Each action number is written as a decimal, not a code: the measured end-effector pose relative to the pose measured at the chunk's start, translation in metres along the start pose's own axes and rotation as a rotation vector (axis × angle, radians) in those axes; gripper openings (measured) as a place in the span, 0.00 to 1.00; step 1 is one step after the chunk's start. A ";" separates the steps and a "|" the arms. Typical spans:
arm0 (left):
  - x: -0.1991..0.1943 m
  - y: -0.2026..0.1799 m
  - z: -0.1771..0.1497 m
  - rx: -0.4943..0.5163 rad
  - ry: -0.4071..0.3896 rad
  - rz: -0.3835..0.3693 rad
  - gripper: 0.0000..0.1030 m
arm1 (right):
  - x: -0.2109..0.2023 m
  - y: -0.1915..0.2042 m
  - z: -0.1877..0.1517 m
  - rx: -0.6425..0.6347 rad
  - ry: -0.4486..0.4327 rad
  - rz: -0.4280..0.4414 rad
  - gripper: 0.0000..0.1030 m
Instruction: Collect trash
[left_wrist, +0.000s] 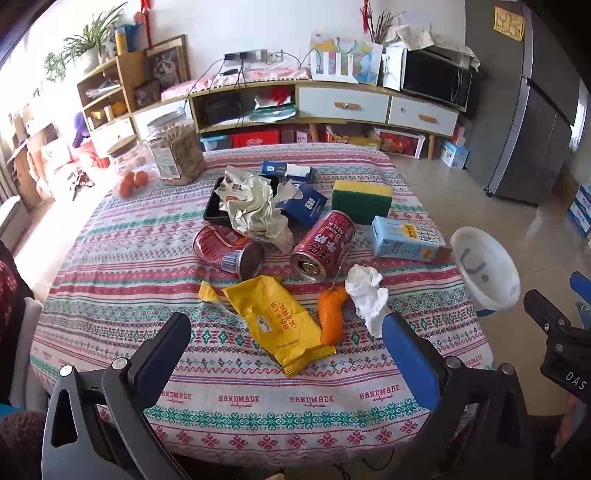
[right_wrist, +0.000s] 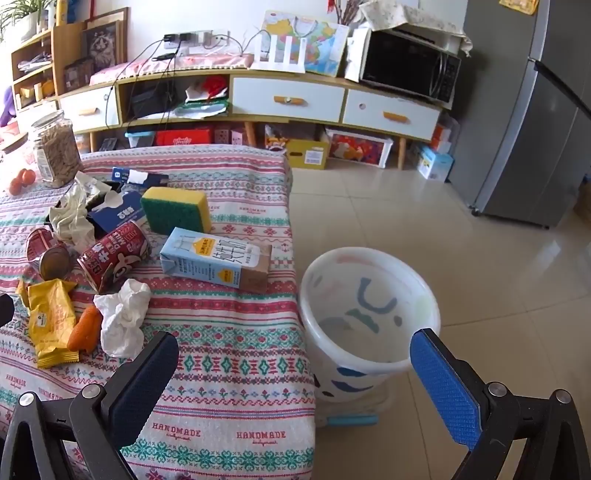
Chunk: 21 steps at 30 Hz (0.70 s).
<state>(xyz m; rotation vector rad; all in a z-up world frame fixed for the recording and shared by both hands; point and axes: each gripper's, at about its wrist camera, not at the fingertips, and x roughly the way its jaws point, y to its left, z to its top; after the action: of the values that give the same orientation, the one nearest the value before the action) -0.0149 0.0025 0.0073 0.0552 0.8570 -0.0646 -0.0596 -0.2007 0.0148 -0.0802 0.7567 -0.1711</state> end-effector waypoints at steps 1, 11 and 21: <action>0.000 -0.001 0.002 0.003 0.000 0.001 1.00 | 0.000 0.000 0.001 -0.003 0.000 -0.001 1.00; -0.001 -0.002 0.001 0.002 -0.001 0.000 1.00 | -0.001 0.004 0.001 -0.013 0.000 -0.004 1.00; -0.004 -0.002 0.001 -0.004 0.001 -0.010 1.00 | -0.002 0.005 0.001 -0.016 -0.005 0.000 1.00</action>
<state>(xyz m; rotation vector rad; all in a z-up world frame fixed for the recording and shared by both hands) -0.0172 0.0004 0.0112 0.0472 0.8587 -0.0728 -0.0598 -0.1953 0.0160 -0.0959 0.7527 -0.1649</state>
